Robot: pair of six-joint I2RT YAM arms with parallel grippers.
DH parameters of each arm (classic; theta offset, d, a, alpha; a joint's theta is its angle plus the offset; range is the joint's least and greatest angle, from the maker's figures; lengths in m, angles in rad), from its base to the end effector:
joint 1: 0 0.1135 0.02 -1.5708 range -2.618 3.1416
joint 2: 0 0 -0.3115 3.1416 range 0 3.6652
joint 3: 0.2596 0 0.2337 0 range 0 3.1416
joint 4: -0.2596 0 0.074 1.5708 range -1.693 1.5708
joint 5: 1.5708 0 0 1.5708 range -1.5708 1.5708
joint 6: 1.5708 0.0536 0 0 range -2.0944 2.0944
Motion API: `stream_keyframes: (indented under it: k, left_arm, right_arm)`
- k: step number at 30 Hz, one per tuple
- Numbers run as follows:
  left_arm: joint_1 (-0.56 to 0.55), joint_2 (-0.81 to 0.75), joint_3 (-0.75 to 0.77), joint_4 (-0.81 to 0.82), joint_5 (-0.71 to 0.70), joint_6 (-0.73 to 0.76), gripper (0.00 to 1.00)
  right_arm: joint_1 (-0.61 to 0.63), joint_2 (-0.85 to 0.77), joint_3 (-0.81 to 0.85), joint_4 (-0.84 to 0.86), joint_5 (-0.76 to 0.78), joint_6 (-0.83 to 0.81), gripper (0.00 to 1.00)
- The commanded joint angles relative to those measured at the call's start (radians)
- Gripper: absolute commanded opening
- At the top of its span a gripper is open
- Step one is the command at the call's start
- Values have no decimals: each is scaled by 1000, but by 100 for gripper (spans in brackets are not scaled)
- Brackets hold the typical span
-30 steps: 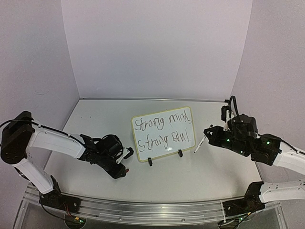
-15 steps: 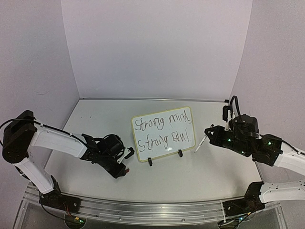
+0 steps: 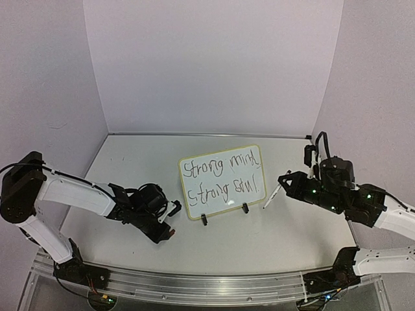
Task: Write a sentence on the whiteboard
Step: Pick up the pen cap from the center of the board, then insert the whiteboard marker without the cap into the pen cap.
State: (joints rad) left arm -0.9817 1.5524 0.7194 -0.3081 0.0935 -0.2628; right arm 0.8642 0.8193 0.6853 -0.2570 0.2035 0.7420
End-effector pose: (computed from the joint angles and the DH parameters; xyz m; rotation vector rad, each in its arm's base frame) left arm 0.1423 -0.2220 0.1824 1.0151 2.6198 -0.4641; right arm 0.1096 0.1117 0.3222 0.0147 2.0533 0.8414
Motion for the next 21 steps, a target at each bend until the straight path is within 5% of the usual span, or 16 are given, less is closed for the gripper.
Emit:
stream_keyframes:
  k: [1, 13, 21]
  left_arm:
    - [-16, -94, -47, 79, -40, -31, 0]
    - [-141, -285, -123, 430, -7, -70, 0]
    - [-193, -257, -104, 594, 62, -127, 0]
  right_arm:
    - [-3, -40, -53, 57, -93, 100, 0]
    - [-4, 3, -110, 286, -246, 224, 0]
    - [6, 129, -103, 421, -317, 267, 0]
